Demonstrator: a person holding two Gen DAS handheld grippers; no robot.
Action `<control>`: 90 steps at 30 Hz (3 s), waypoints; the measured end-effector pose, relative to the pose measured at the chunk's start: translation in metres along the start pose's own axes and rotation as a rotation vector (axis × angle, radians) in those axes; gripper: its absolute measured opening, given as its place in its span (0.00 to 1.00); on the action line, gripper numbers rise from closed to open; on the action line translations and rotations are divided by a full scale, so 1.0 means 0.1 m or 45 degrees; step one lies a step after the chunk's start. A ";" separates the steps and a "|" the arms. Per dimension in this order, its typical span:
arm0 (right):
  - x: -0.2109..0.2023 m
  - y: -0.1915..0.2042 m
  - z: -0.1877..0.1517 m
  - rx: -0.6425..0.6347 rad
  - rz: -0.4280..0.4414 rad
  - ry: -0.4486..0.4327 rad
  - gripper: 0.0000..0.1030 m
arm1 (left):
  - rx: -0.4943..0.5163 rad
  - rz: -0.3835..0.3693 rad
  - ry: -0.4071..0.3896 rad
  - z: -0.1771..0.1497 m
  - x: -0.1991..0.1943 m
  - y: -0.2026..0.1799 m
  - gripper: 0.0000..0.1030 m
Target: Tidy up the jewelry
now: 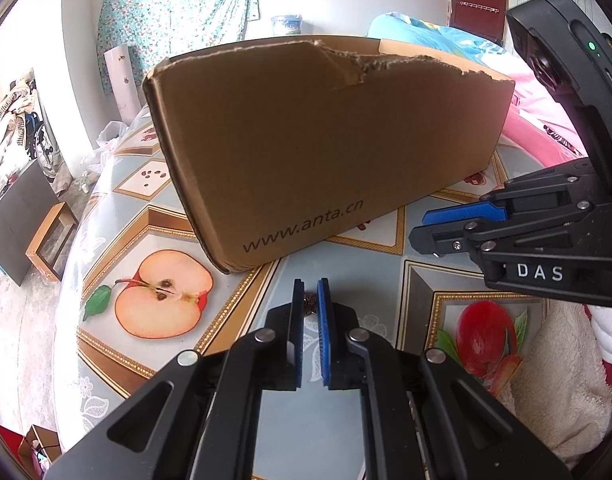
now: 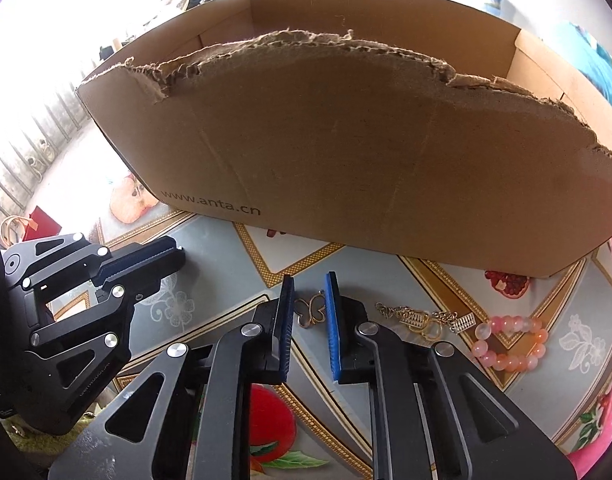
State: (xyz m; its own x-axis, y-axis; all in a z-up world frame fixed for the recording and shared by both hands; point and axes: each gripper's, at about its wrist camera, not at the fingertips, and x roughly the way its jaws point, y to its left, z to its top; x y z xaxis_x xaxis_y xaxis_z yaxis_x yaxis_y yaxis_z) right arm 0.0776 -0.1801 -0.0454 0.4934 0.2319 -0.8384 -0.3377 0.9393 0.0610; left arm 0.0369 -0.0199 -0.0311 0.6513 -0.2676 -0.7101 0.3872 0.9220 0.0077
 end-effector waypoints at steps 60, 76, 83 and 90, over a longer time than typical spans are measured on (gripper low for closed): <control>-0.84 -0.66 -0.28 0.286 0.325 -0.316 0.13 | -0.064 -0.014 0.067 0.21 -0.17 -0.11 0.00; -0.89 -0.63 -0.33 0.290 0.382 -0.337 0.13 | 0.027 -0.028 0.251 0.20 0.10 -0.12 0.19; -0.78 -0.70 -0.32 0.317 0.422 -0.327 0.13 | 0.071 -0.060 0.362 0.35 0.21 -0.10 0.06; -0.75 -0.74 -0.28 0.327 0.423 -0.324 0.13 | 0.112 -0.043 0.364 0.37 0.26 -0.23 0.06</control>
State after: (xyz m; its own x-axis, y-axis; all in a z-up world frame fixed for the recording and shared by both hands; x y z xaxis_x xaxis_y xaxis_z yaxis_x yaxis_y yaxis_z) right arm 0.0433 -0.2738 -0.0024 0.5837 0.5538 -0.5938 -0.3173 0.8287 0.4610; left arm 0.0696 -0.0582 -0.0235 0.4321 -0.1963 -0.8802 0.4686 0.8828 0.0332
